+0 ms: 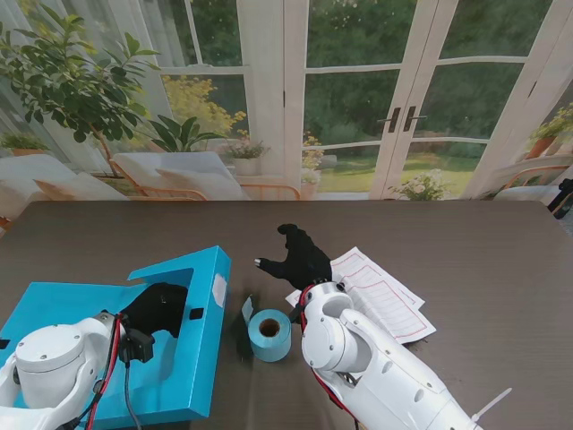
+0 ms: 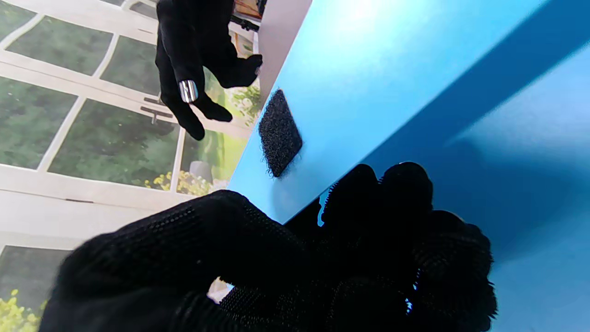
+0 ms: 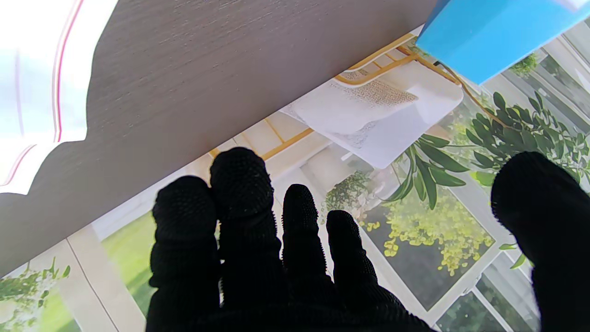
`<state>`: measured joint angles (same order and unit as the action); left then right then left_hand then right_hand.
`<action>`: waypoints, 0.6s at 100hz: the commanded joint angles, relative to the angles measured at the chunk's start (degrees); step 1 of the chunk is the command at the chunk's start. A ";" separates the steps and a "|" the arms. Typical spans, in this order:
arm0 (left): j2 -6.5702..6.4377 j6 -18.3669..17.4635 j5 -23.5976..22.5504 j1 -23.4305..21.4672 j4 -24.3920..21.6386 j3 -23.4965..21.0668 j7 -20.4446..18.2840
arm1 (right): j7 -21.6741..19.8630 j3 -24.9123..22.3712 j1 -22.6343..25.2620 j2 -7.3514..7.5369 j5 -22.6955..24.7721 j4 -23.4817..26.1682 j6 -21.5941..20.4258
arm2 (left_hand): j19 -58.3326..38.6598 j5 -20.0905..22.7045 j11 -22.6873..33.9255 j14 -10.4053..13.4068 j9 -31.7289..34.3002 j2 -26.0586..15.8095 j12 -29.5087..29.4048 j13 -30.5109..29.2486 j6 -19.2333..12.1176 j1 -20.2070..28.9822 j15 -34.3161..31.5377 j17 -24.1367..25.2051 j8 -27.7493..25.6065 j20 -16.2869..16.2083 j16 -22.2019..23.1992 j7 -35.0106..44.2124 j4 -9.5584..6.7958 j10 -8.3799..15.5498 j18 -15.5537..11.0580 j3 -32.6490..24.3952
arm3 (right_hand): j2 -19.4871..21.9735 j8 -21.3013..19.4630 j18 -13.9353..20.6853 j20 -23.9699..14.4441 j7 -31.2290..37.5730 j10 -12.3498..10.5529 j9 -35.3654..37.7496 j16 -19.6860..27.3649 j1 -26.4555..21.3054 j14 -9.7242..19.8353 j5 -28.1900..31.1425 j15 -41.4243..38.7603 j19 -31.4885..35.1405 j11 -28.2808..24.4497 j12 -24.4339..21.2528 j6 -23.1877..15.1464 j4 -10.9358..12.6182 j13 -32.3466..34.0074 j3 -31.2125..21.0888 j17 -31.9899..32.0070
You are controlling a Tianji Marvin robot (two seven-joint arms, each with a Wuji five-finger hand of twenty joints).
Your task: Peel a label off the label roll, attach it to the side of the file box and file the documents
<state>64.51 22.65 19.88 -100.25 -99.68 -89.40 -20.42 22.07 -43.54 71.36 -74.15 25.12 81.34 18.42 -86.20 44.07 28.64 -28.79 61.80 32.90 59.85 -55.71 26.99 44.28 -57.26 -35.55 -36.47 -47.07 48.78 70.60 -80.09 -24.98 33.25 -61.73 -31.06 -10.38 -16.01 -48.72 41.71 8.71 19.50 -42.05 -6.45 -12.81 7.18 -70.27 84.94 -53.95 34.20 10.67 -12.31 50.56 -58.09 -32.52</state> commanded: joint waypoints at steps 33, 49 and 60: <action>-0.68 2.63 -2.94 2.94 6.02 -1.98 -3.95 | -2.07 -1.14 0.16 1.08 1.83 0.49 -1.01 | -1.39 -0.43 0.80 -0.24 1.75 2.52 0.85 -0.39 1.93 0.30 -2.31 1.12 -0.48 -0.48 0.75 1.67 -2.14 4.03 -0.66 -0.85 | 0.79 0.30 2.22 0.01 1.13 0.71 0.67 0.44 -0.83 -0.77 -2.34 -0.18 2.69 0.03 -0.44 -0.82 1.67 -0.26 0.30 10.40; -1.23 3.54 -5.07 6.27 9.30 -0.79 -5.79 | -2.65 -1.65 0.38 1.48 2.20 0.66 -1.35 | -1.36 -0.47 0.77 -0.37 1.66 2.50 0.84 -0.26 1.93 0.31 -2.32 1.12 -0.41 -0.55 0.79 1.63 -2.19 3.97 -0.67 -0.79 | 0.80 0.24 2.22 0.04 1.28 0.69 0.68 0.75 -0.78 -0.64 -2.38 0.66 2.65 0.04 -0.44 -0.82 1.70 -0.66 0.35 10.47; -1.78 3.66 -7.17 9.30 12.11 0.59 -7.52 | -2.93 -1.87 0.47 1.63 2.29 0.70 -1.49 | -1.32 -0.63 0.90 -0.09 1.59 2.34 1.04 -0.23 1.61 0.18 -2.35 1.29 -0.38 -0.59 0.79 1.75 -2.09 4.34 -0.93 -0.55 | 0.86 0.24 2.23 0.08 1.30 0.60 0.76 0.87 -0.80 -0.77 -2.39 1.04 2.59 0.03 -0.44 -0.83 1.72 -0.72 0.35 10.51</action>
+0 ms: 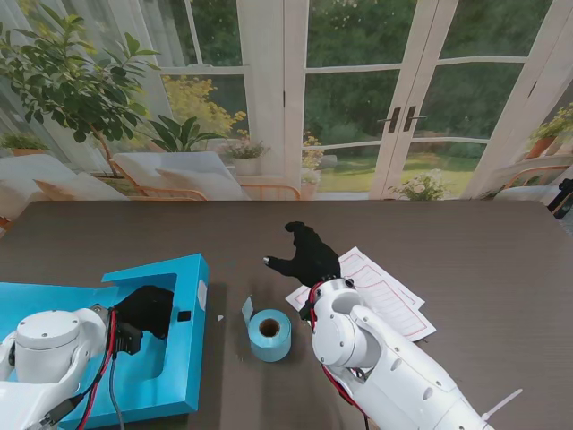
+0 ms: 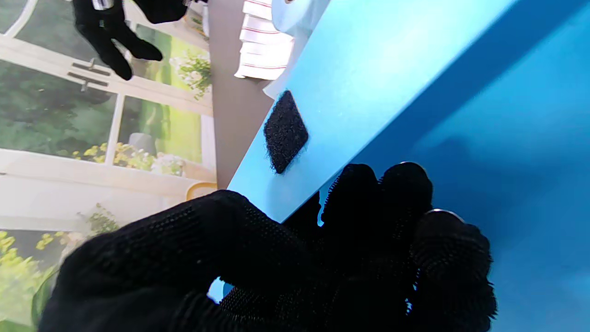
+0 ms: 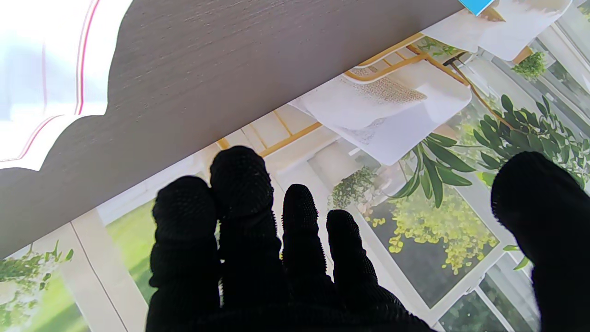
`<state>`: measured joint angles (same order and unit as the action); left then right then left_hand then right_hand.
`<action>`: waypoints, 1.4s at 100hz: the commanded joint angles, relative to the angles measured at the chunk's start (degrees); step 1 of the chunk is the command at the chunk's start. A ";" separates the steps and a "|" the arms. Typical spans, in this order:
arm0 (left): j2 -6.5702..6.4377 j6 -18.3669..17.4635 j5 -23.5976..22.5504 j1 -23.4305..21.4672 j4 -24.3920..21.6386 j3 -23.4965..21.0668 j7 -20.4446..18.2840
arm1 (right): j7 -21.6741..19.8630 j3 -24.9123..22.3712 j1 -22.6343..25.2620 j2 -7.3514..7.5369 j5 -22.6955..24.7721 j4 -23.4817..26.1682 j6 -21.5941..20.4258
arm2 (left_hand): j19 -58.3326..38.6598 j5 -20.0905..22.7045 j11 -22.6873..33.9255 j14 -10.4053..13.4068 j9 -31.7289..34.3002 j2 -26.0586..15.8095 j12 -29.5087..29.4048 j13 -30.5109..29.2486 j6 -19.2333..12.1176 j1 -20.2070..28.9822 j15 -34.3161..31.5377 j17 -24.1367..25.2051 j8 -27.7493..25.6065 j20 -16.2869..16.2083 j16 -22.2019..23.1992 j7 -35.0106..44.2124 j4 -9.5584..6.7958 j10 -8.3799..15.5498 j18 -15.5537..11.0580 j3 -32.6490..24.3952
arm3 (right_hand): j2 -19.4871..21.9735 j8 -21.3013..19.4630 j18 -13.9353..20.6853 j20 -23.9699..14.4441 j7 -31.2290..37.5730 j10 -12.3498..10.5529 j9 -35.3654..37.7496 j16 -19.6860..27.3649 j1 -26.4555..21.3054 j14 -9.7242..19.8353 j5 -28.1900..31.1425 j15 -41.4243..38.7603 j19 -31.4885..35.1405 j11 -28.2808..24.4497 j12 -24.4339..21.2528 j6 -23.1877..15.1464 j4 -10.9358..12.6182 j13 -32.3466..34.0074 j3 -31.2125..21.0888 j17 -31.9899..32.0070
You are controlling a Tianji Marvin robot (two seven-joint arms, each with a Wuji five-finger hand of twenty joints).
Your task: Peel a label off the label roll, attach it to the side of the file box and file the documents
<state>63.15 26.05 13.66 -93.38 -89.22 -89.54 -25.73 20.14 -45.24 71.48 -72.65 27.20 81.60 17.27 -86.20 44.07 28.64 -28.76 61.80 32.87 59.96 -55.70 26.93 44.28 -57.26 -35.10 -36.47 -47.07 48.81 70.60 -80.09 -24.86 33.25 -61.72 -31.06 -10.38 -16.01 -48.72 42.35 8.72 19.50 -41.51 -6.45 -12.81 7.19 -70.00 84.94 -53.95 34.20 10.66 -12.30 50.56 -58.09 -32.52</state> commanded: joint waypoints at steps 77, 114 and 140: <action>-3.04 -3.73 -8.28 20.72 20.01 13.23 -15.11 | -1.08 -1.34 1.73 0.50 -0.25 1.09 -1.88 | -0.52 -2.35 1.07 0.45 -0.50 0.39 2.17 2.78 0.29 -0.78 -2.49 3.81 0.92 -1.22 1.28 2.63 -1.62 4.96 -4.37 0.95 | 1.32 0.11 2.33 0.13 0.94 0.57 1.13 0.22 -0.71 -0.84 -2.39 0.98 2.52 0.12 -0.40 -0.80 1.73 -0.65 0.62 10.78; -4.84 1.56 -12.59 17.71 14.60 11.20 -16.67 | -1.56 -1.44 2.32 0.68 -0.37 1.83 -1.93 | 5.92 -8.13 -0.81 0.14 -7.86 -3.10 -2.67 12.74 -4.30 -4.84 2.66 13.28 7.55 -3.67 -1.01 -3.51 4.07 4.23 -7.80 11.26 | 1.21 0.01 2.34 0.14 1.14 0.56 1.25 0.21 -0.81 -0.88 -2.38 1.05 2.51 0.17 -0.40 -0.82 1.75 -0.70 0.43 10.81; -6.17 3.60 -17.21 15.75 10.47 9.36 -17.80 | -1.63 -1.13 2.34 0.66 -0.32 2.20 -1.86 | 7.47 -11.32 -0.64 0.60 -13.31 -4.62 -11.57 15.80 -3.05 -4.84 5.09 15.75 9.72 -3.66 -1.67 -12.36 4.79 3.47 -8.97 19.82 | 1.22 -0.28 2.43 0.16 1.75 0.57 1.31 0.19 -0.81 -0.95 -2.28 1.03 2.53 0.19 -0.38 -0.83 1.76 -0.66 0.40 10.80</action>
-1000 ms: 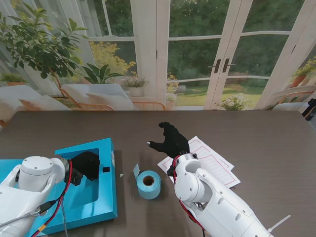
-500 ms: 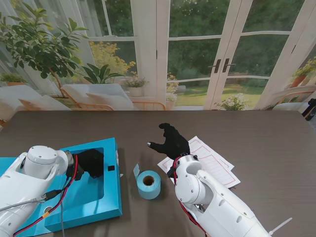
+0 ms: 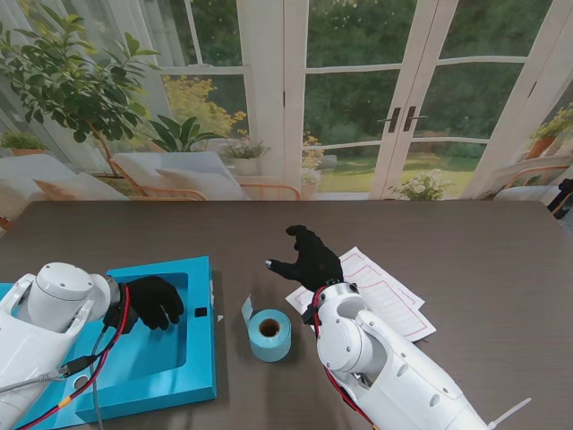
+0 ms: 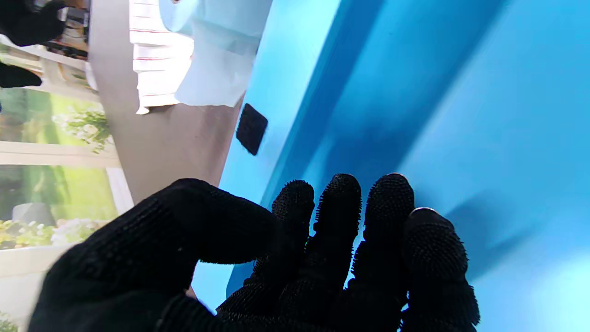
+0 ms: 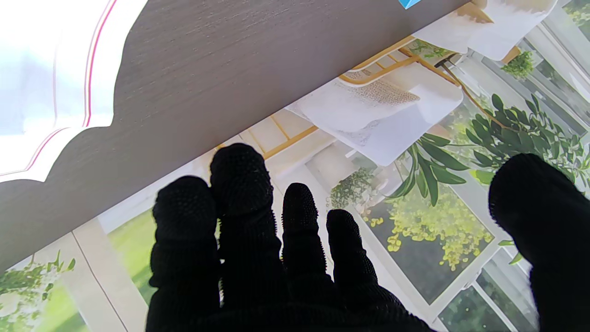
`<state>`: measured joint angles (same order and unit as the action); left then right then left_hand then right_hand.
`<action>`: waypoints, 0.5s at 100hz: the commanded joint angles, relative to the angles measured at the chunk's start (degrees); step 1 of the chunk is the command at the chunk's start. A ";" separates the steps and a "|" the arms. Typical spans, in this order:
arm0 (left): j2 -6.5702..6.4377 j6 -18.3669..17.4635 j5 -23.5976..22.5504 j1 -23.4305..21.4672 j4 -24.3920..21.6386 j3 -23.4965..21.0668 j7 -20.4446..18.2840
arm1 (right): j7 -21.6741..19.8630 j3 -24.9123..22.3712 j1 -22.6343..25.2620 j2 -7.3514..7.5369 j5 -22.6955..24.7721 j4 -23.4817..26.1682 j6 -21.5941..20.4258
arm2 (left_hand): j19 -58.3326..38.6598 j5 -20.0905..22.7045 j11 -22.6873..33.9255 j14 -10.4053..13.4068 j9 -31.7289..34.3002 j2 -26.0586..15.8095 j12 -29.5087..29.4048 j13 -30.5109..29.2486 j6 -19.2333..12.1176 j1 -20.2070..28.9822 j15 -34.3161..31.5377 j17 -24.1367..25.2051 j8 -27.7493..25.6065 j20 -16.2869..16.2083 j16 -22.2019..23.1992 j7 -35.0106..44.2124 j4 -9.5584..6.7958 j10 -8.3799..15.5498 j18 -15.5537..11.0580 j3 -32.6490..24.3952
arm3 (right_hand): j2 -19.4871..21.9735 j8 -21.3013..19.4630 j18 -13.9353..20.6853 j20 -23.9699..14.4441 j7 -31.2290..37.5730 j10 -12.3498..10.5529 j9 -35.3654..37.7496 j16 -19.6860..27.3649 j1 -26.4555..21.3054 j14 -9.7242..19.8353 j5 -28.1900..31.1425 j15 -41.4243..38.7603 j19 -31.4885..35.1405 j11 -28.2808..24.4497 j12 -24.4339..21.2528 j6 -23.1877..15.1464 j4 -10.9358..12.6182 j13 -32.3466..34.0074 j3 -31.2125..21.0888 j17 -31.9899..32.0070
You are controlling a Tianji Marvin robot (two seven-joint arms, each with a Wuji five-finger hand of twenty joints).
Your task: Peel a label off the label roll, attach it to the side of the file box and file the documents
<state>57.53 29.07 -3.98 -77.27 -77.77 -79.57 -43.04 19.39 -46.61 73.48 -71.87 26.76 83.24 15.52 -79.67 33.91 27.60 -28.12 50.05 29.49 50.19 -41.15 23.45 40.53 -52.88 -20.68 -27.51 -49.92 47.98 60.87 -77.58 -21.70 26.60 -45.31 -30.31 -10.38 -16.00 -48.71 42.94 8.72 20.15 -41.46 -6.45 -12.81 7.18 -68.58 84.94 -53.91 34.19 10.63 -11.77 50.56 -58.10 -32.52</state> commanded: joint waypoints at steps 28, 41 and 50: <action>-0.47 0.55 -4.16 -2.17 -4.72 -2.18 2.52 | -1.56 -0.13 0.25 0.26 0.70 0.62 -0.21 | 2.53 -0.58 -2.06 -0.88 -4.30 -4.17 -5.77 4.12 1.31 -1.48 4.82 3.90 0.31 -0.62 -2.73 -11.56 6.02 -0.78 -2.59 8.89 | 0.37 -0.96 2.44 0.18 2.53 0.61 0.80 0.20 -0.87 -0.89 -2.19 -0.23 2.49 0.22 -0.38 -1.00 1.26 -0.83 0.36 10.88; -0.11 -0.66 -6.46 -4.18 -7.28 -3.60 4.97 | -2.77 -1.10 0.56 1.12 2.15 1.37 -0.88 | 2.58 0.72 -2.85 -1.11 -4.06 -4.33 -6.68 4.32 0.65 -1.25 5.04 4.01 0.64 -0.68 -2.84 -13.77 5.72 -0.86 -2.51 9.18 | 0.42 -1.99 2.10 1.10 4.53 0.63 0.72 0.85 -1.10 -0.82 -2.31 1.59 0.40 0.35 -0.38 -1.46 1.38 -1.87 0.53 11.84; 0.35 -1.87 -7.71 -6.01 -9.36 -4.92 7.28 | -4.77 -2.42 1.26 2.29 3.98 2.51 -1.95 | 2.81 1.57 -2.89 -1.49 -3.75 -4.12 -6.79 4.87 0.33 -1.22 5.36 4.56 1.05 -0.70 -2.95 -15.09 5.52 -0.86 -2.56 9.16 | 0.42 -2.98 1.34 3.11 6.24 0.62 0.38 2.67 -1.28 -0.69 -1.72 6.26 -3.59 0.88 -0.55 -2.15 1.50 -3.66 0.75 12.95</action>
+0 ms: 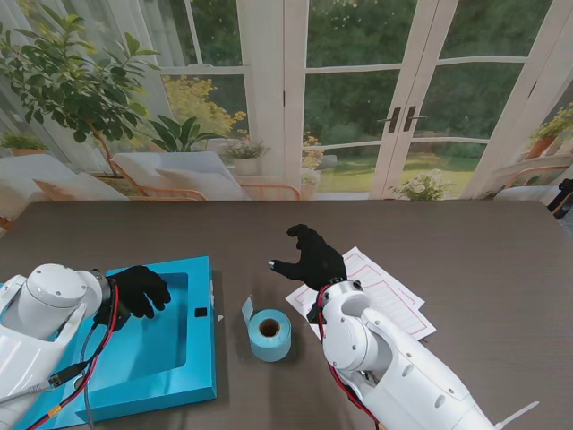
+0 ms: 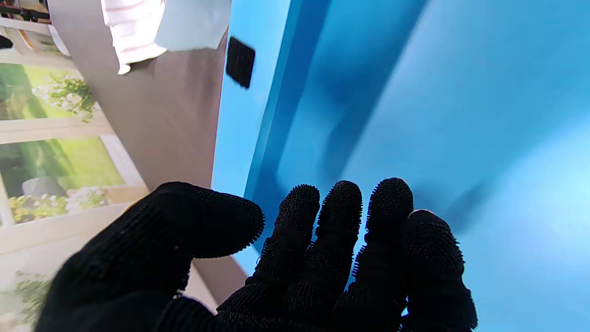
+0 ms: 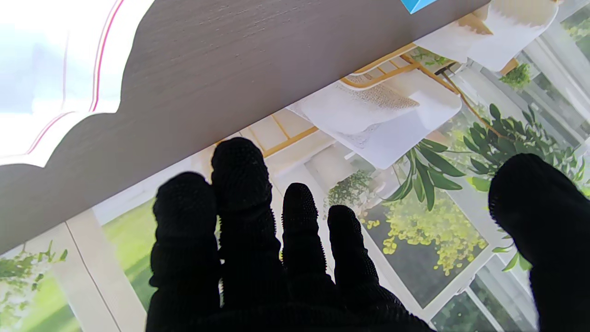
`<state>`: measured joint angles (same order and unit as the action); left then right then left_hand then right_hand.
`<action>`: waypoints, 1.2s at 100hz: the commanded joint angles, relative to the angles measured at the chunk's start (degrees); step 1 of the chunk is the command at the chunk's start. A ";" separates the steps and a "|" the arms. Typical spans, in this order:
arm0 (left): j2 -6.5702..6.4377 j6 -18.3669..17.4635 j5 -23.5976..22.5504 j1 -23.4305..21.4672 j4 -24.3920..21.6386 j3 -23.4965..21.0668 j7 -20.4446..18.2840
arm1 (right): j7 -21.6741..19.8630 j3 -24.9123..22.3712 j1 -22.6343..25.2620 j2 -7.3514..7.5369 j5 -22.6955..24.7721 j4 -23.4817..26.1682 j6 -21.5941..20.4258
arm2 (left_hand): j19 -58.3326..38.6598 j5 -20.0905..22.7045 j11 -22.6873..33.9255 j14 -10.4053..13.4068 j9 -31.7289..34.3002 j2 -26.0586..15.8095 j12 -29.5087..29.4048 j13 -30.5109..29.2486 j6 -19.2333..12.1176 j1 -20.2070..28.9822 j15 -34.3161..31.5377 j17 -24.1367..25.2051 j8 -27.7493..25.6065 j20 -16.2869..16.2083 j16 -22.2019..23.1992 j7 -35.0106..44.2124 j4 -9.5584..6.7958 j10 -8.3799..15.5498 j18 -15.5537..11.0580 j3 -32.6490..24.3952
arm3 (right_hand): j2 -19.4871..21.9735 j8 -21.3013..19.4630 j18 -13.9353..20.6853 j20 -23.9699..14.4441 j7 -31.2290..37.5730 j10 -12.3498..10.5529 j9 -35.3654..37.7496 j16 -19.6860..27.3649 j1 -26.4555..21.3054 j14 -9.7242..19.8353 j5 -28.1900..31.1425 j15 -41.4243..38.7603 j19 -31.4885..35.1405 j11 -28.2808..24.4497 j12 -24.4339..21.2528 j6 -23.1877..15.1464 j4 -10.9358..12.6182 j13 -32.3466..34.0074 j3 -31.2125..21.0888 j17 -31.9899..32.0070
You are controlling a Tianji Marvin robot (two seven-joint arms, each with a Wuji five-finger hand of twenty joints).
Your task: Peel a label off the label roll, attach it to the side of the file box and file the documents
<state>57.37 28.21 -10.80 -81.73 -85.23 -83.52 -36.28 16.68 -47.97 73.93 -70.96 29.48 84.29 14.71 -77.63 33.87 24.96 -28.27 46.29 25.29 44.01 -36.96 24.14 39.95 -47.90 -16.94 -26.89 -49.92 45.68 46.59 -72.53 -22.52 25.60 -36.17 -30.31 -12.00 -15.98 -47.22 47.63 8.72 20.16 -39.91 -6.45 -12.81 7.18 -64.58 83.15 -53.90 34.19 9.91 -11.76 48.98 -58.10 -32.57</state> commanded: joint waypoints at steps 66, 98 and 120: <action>4.29 -20.88 9.03 -11.94 -14.25 -7.37 13.53 | -12.01 -15.07 9.73 6.95 11.67 9.25 -10.98 | 39.47 9.97 -19.63 4.98 -8.24 -0.14 -23.14 17.89 -7.39 -0.49 36.62 18.27 15.30 17.24 -20.79 -36.68 0.28 3.03 -7.59 0.04 | 0.59 -5.11 0.29 10.37 4.17 -1.28 -0.06 9.53 -2.15 -0.45 6.99 23.47 -18.38 8.18 -4.75 -7.38 2.26 -8.80 2.34 17.61; 5.23 -34.75 8.61 -13.37 -13.67 -2.62 19.94 | -14.59 -22.87 14.37 8.17 13.28 10.31 -18.35 | 66.71 6.04 -22.03 11.70 -15.77 0.08 -29.87 22.76 -8.47 -1.01 44.08 16.42 18.92 18.62 -26.57 -40.10 1.37 9.35 -11.98 0.85 | 0.49 -5.91 0.51 15.38 2.96 -2.30 0.76 16.08 -2.02 0.85 8.96 37.08 -27.33 12.11 -8.74 -9.18 2.33 -12.97 2.28 20.26; 5.17 -36.67 5.42 -13.02 -12.81 1.30 21.39 | -15.49 -28.27 16.75 9.10 16.59 8.54 -24.92 | 67.26 6.37 -21.96 12.00 -16.44 -0.13 -30.16 23.56 -8.92 -0.97 44.46 17.27 18.77 17.73 -26.83 -39.58 1.09 9.70 -11.82 0.62 | 0.29 -5.16 1.25 17.36 1.07 -2.07 -1.27 17.91 -1.31 1.87 8.52 41.08 -33.06 12.85 -9.27 -9.90 2.26 -16.56 3.07 23.02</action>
<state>61.88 -8.11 -5.52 -94.73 -98.68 -83.39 -14.01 2.43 -75.36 89.65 -63.10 44.92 93.97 -9.96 -12.51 40.19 3.53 -17.65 31.51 24.49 14.76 -14.71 16.99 39.91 -4.47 -0.45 -8.39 -31.42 19.75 7.39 -70.81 -14.87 15.99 -35.18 -30.31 -17.16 -15.98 -30.72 49.80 8.05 20.81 -23.07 -7.89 -12.00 16.04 -24.76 52.80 -42.17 26.03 1.14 -10.63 34.72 -56.74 -33.43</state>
